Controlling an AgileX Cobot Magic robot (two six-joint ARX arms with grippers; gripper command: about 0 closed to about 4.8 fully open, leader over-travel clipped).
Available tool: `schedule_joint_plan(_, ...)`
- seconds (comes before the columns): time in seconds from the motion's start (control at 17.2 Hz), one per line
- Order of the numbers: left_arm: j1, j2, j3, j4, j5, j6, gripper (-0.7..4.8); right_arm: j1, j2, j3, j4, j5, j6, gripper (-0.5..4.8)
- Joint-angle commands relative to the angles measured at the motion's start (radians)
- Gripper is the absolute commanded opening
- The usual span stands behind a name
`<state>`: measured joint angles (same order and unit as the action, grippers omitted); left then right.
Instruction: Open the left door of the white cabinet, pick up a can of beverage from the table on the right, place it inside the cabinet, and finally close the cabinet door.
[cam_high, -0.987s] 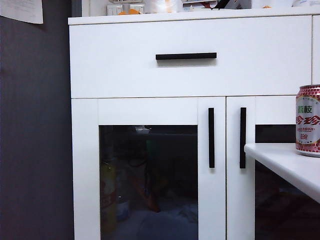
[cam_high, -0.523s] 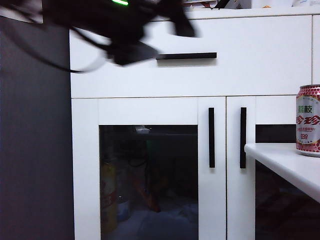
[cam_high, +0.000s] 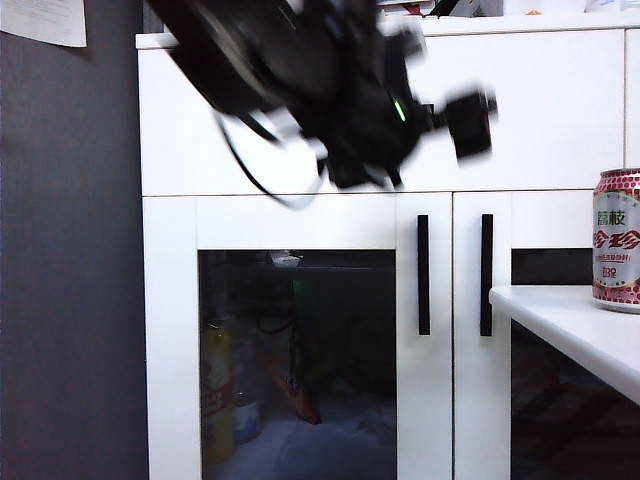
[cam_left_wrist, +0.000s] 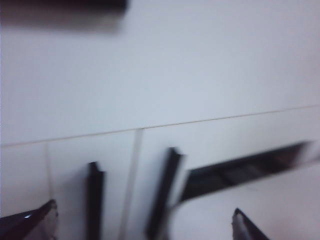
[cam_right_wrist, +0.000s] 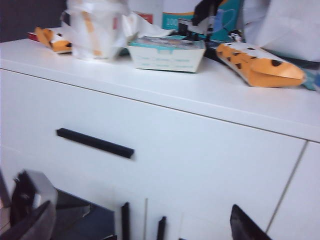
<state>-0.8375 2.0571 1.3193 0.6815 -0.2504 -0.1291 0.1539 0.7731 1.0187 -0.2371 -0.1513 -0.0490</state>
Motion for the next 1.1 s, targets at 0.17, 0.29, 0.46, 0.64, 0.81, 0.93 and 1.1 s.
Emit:
schedule_joint_plan(0.17,0.002,0.193,0.185,0.014,-0.112,-0.001,4.79,-0.079,0.021,0.005,0.024,-0.001,-0.005,4.79)
schedule_joint_plan(0.29,0.004,0.267,0.267,0.010,-0.119,-0.002,4.49,-0.104,0.027,0.005,0.024,0.000,-0.012,4.79)
schedule_joint_plan(0.46,0.010,0.295,0.301,0.015,-0.224,-0.003,4.34,-0.129,0.042,-0.006,0.031,0.003,-0.012,4.79)
schedule_joint_plan(0.64,0.024,0.300,0.300,0.011,-0.280,-0.113,4.34,-0.135,0.055,-0.036,0.040,0.003,-0.013,4.79)
schedule_joint_plan(0.81,0.024,0.325,0.300,0.008,-0.195,-0.134,4.34,-0.142,0.059,-0.102,0.099,0.006,-0.011,4.79)
schedule_joint_plan(0.93,0.021,0.327,0.299,-0.012,-0.120,-0.133,4.34,-0.142,0.059,-0.117,0.104,0.026,-0.012,4.79)
schedule_joint_plan(1.1,0.014,0.327,0.300,-0.012,-0.145,-0.133,4.34,-0.142,0.058,-0.118,0.115,0.035,-0.012,4.79)
